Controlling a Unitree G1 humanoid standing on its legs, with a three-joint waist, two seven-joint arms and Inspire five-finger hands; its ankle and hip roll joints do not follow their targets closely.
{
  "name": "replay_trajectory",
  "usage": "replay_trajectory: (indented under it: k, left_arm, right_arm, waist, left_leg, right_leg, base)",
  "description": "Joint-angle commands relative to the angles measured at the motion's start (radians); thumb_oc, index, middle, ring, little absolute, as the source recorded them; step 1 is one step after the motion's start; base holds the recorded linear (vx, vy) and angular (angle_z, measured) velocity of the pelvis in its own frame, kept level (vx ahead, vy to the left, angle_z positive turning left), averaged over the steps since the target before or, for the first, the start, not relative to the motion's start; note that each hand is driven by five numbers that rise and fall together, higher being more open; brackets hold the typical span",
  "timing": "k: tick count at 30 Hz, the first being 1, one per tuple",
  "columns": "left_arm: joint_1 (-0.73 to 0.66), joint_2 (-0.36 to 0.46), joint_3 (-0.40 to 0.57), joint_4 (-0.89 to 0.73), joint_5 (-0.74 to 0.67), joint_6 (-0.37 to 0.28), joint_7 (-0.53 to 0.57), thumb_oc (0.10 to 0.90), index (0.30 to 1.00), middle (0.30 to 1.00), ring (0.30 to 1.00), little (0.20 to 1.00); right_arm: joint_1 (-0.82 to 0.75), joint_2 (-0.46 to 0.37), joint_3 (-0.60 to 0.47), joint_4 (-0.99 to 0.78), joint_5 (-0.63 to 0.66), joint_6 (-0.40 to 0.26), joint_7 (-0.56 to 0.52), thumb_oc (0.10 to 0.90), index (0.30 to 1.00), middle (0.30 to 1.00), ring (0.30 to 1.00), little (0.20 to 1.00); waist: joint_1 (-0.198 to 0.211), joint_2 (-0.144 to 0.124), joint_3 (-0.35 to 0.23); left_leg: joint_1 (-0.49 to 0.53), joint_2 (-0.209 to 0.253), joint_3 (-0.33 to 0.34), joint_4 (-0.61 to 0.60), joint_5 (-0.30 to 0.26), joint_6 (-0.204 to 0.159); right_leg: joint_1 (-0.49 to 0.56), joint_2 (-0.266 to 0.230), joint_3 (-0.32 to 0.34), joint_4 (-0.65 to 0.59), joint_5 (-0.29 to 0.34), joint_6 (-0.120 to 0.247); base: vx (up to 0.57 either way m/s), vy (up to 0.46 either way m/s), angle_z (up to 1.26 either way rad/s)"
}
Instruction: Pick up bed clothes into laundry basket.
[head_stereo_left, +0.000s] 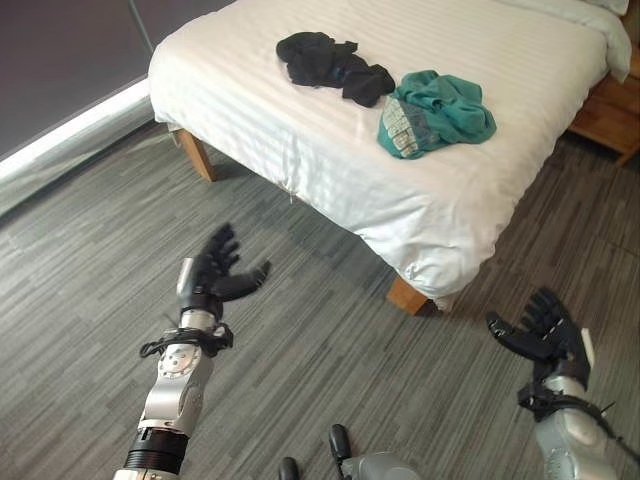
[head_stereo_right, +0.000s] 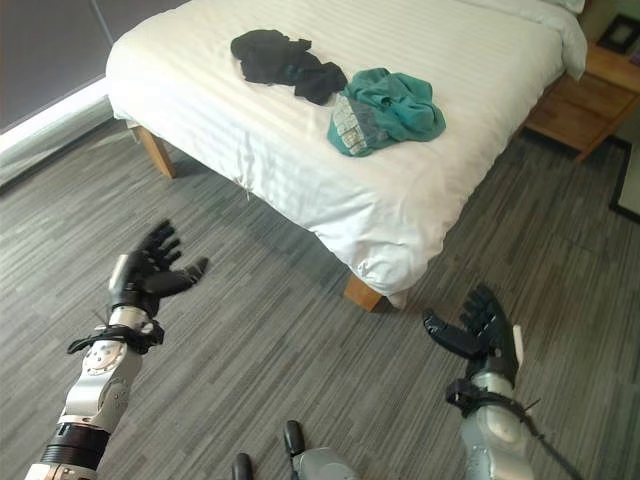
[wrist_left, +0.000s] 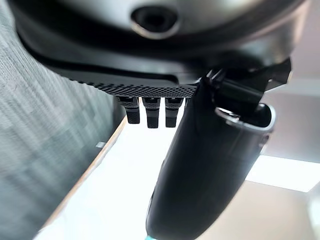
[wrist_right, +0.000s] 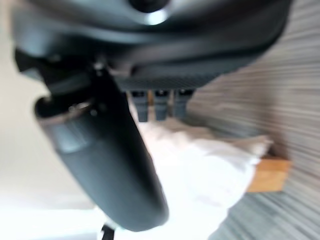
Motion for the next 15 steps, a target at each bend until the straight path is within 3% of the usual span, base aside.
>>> replay_trajectory:
  k: [1, 6, 8, 12, 15]
  left_arm:
    - [0.041, 0.076, 0.059, -0.06, 0.044, -0.146, 0.041, 0.8, 0.9, 0.9, 0.9, 0.9]
    - [0.088, 0.04, 0.045, -0.034, 0.001, -0.138, 0.016, 0.8, 0.9, 0.9, 0.9, 0.9]
    - [0.142, 0.017, 0.018, -0.018, -0.011, -0.122, -0.03, 0.8, 0.9, 0.9, 0.9, 0.9]
    - [0.179, 0.015, -0.007, 0.0, -0.013, -0.101, -0.05, 0.8, 0.9, 0.9, 0.9, 0.9]
    - [0.192, 0.03, 0.025, -0.013, 0.014, -0.105, -0.042, 0.8, 0.9, 0.9, 0.9, 0.9]
  right_arm:
    - [-0.119, -0.057, 0.055, -0.091, -0.023, -0.096, 0.094, 0.8, 0.9, 0.9, 0.9, 0.9]
    - [-0.122, -0.067, 0.097, -0.162, -0.014, -0.088, 0.157, 0.8, 0.9, 0.9, 0.9, 0.9]
    - [-0.066, -0.072, 0.064, -0.193, -0.038, -0.084, 0.171, 0.8, 0.9, 0.9, 0.9, 0.9]
    - [-0.025, -0.043, 0.052, -0.157, -0.061, -0.081, 0.145, 0.8, 0.9, 0.9, 0.9, 0.9]
    - [0.004, 0.007, 0.035, -0.159, -0.05, -0.084, 0.139, 0.8, 0.9, 0.9, 0.9, 0.9]
  waist:
    - [0.063, -0.048, -0.155]
    - [0.08, -0.067, -0.145]
    - [0.076, -0.081, -0.138]
    - [0.069, -0.076, -0.137]
    - [0.062, -0.067, -0.134]
  left_leg:
    - [-0.058, 0.029, -0.027, 0.028, 0.05, -0.024]
    - [-0.081, 0.04, -0.063, 0.05, 0.044, -0.04]
    - [-0.11, 0.044, -0.076, 0.065, 0.049, -0.045]
    - [-0.094, 0.039, -0.059, 0.06, 0.028, -0.035]
    - [-0.078, 0.033, -0.015, 0.066, 0.009, -0.025]
  right_leg:
    - [-0.022, -0.108, 0.061, 0.098, -0.06, 0.148]
    - [-0.01, -0.108, 0.023, 0.095, -0.079, 0.131]
    - [-0.006, -0.118, -0.016, 0.072, -0.064, 0.134]
    - [0.008, -0.131, -0.01, 0.048, -0.056, 0.146]
    - [0.006, -0.141, 0.022, 0.04, -0.044, 0.159]
  base:
    - [-0.04, -0.037, 0.37]
    - [0.02, -0.029, 0.41]
    - [0.02, -0.032, 0.61]
    - [0.06, 0.059, 0.39]
    - [0.07, 0.143, -0.23]
